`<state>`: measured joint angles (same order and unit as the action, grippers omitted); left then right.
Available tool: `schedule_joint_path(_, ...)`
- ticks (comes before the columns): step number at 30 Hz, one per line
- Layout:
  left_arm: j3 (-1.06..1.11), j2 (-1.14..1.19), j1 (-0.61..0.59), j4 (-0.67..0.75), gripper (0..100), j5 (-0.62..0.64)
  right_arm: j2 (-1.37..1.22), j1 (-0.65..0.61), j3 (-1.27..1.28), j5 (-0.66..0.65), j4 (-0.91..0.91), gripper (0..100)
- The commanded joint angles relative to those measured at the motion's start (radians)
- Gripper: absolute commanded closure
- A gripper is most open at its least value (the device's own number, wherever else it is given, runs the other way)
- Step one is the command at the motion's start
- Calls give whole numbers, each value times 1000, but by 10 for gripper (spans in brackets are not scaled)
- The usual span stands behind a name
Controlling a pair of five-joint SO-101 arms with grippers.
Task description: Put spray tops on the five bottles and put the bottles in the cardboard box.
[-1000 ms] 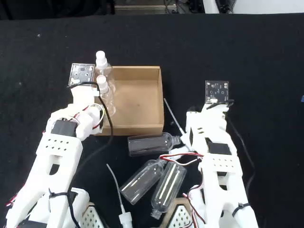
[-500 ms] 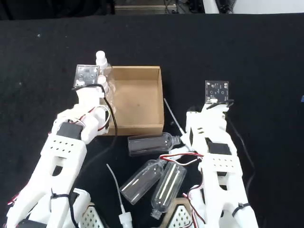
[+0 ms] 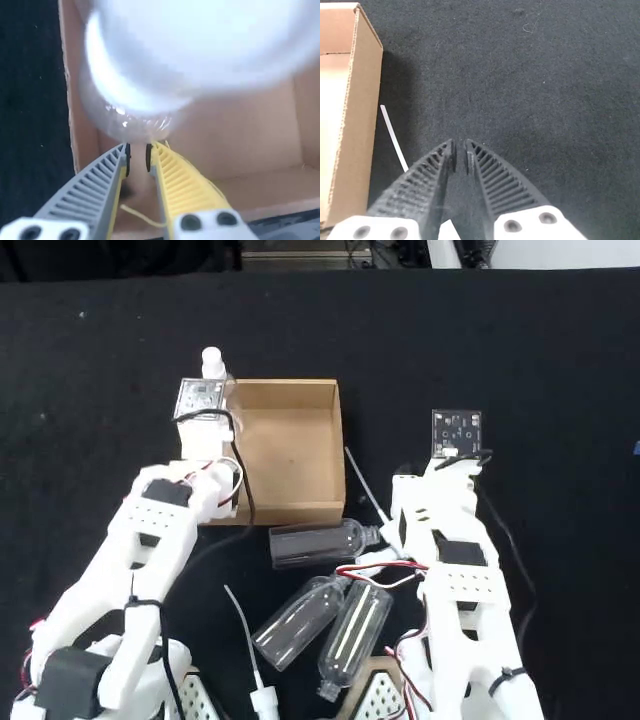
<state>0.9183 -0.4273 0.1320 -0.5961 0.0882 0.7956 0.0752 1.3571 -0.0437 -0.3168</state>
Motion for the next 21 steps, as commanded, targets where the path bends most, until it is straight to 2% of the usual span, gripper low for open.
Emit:
schedule_joint_path(1,-68,2,1,25,937,11,15,3,-15,-5,25,983)
schedule_joint_path(6,-44,14,1,110,936,6,15,3,-15,-5,25,983)
schedule_joint_path(16,-31,2,-1,104,935,3,15,3,-12,-5,25,983)
schedule_joint_path(21,-124,-29,7,-104,935,5,15,3,-12,-5,25,983)
